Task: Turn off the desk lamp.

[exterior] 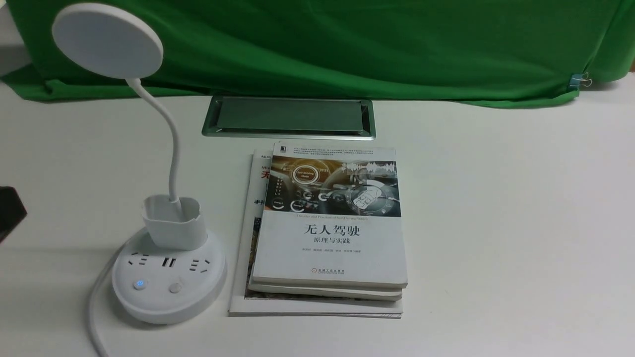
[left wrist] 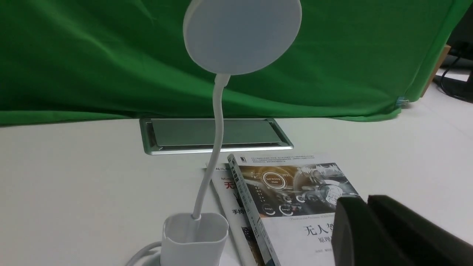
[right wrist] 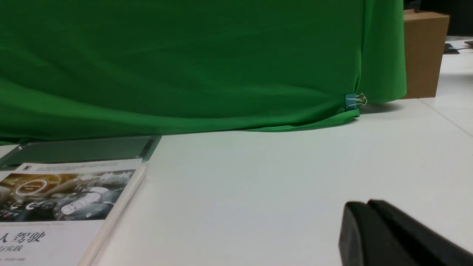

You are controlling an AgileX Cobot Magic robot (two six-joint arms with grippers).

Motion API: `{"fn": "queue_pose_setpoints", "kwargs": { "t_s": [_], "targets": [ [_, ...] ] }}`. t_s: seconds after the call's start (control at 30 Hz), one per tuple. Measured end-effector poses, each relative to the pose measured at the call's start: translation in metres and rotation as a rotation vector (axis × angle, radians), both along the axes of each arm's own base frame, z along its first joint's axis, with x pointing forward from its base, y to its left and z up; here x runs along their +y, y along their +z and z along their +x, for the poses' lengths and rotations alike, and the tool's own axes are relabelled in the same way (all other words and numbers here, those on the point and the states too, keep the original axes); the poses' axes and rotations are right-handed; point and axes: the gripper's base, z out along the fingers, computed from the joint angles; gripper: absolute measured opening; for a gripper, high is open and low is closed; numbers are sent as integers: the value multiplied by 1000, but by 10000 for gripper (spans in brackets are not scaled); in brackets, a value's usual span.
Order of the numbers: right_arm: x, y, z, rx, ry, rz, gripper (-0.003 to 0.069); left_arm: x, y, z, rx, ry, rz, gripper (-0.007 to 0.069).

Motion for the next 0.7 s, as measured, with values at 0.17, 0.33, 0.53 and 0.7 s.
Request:
{"fn": "queue_pose_setpoints", "kwargs": {
  "t_s": [0.17,0.33,0.53,0.7],
  "targets": [
    [0,0,0,0,0,0,35,0,-2,1,-2,1,-1,19],
    [0,0,0,-1,0,0,35,4,-10,-2,-61,39,28,19],
    [0,0,0,-1,0,0,35,15,-56,-8,-253,166,52,19],
    [0,0,0,-1,0,0,35,16,-117,-10,-206,192,48,19]
  ]
}}
